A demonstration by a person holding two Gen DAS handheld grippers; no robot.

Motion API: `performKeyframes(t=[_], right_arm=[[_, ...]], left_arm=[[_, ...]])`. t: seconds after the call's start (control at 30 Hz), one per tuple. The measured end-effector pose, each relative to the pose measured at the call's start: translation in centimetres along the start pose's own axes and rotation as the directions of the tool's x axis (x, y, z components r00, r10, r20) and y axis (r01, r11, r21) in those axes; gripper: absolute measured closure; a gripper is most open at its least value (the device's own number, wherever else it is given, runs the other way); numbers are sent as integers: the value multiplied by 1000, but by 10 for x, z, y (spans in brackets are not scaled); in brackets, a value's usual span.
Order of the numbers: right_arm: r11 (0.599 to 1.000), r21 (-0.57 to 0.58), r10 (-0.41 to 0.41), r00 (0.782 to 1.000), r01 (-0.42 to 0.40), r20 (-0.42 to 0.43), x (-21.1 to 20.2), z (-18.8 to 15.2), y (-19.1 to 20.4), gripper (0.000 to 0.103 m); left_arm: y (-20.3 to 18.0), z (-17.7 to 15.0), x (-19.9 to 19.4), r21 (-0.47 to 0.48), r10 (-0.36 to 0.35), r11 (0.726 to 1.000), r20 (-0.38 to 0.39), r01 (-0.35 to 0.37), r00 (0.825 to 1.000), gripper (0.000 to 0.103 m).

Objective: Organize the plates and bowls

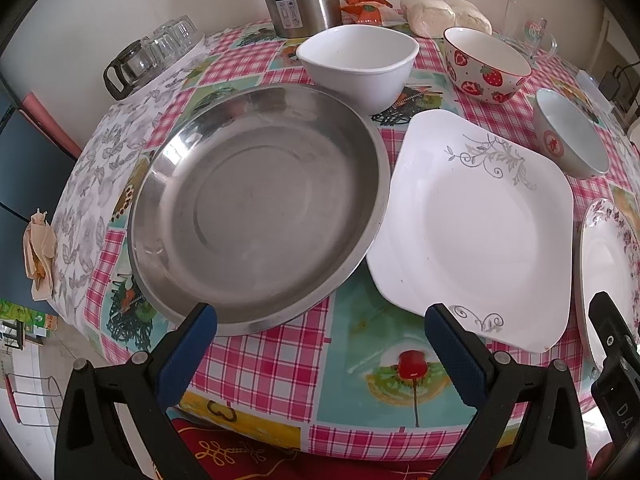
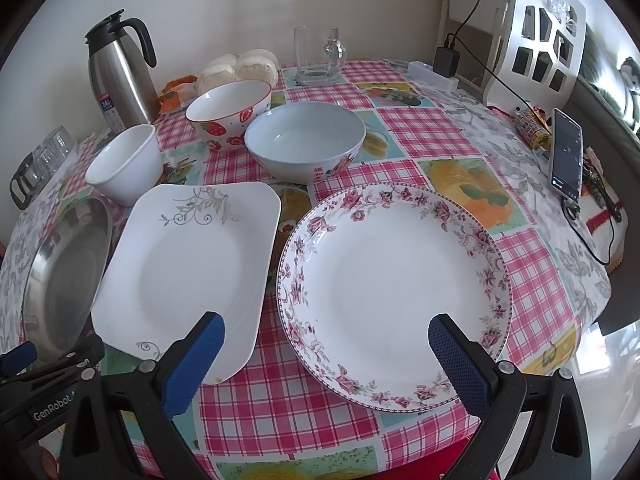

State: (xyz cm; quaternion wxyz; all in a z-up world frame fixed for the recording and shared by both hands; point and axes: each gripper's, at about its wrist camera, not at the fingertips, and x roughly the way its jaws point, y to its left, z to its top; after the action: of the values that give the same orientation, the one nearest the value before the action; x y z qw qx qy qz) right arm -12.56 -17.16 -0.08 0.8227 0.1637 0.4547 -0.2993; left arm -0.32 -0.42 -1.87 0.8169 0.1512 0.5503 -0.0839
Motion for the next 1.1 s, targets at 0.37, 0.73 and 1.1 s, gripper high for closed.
performKeyframes(t=[0.37,0.73,1.1], right_arm=[[1000,-4,0,1000,0,-1,1,-1,2,0],[1000,-15,1,1000,-2,-9,2,-1,2,0],[1000,-30,5,1000,-5,-12,3,-3,13,0]], left_arm=[[-1,0,0,0,-1,1000,-3,1,1000,0],[-3,-1,1,2,-1,1000,-5,1,1000,0],[5,0,3,-9,-5,1000,-15,5,1000,0]])
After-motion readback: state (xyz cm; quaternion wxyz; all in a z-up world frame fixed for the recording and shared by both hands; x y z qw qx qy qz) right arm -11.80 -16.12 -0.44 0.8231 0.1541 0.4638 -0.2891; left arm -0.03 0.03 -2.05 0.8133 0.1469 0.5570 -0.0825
